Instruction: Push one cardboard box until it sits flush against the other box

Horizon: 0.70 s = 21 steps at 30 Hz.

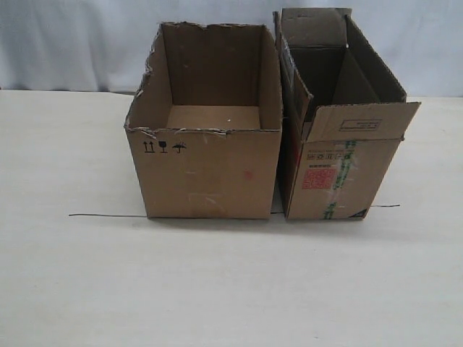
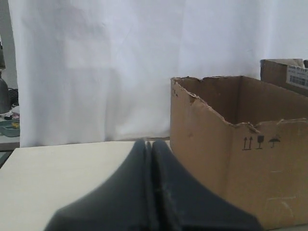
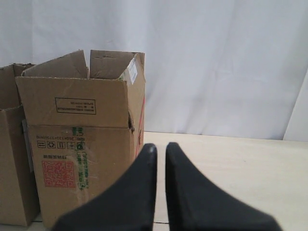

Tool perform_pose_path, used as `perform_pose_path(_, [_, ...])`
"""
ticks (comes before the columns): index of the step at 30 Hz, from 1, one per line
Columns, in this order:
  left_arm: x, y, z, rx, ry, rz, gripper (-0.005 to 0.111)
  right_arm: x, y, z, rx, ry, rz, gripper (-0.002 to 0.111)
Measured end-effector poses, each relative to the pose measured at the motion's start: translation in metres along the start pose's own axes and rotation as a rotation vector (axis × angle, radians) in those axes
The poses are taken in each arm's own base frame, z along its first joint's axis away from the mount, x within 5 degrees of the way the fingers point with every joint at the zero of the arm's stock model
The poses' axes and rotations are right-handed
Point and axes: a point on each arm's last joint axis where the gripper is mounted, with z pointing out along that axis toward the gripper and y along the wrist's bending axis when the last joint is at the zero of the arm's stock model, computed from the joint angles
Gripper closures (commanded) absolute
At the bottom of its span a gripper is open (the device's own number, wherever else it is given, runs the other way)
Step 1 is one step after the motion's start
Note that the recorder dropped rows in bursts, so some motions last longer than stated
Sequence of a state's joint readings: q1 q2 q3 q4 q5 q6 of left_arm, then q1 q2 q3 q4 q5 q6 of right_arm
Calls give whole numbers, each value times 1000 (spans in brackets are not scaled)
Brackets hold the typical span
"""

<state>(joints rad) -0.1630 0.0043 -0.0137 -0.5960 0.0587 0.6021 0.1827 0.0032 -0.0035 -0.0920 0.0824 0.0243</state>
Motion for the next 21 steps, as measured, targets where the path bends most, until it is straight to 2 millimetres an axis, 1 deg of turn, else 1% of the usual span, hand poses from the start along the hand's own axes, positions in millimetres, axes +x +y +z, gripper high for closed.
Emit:
perform_pose_path(13, [1, 3, 0, -31, -17, -3, 107, 0, 0, 0, 0, 0, 0, 103])
perform_pose_path(17, [3, 3, 0, -32, 3, 43, 107, 0, 0, 0, 0, 0, 0, 103])
perform_pose_path(21, [3, 3, 0, -35, -1, 52, 107, 0, 0, 0, 0, 0, 0, 103])
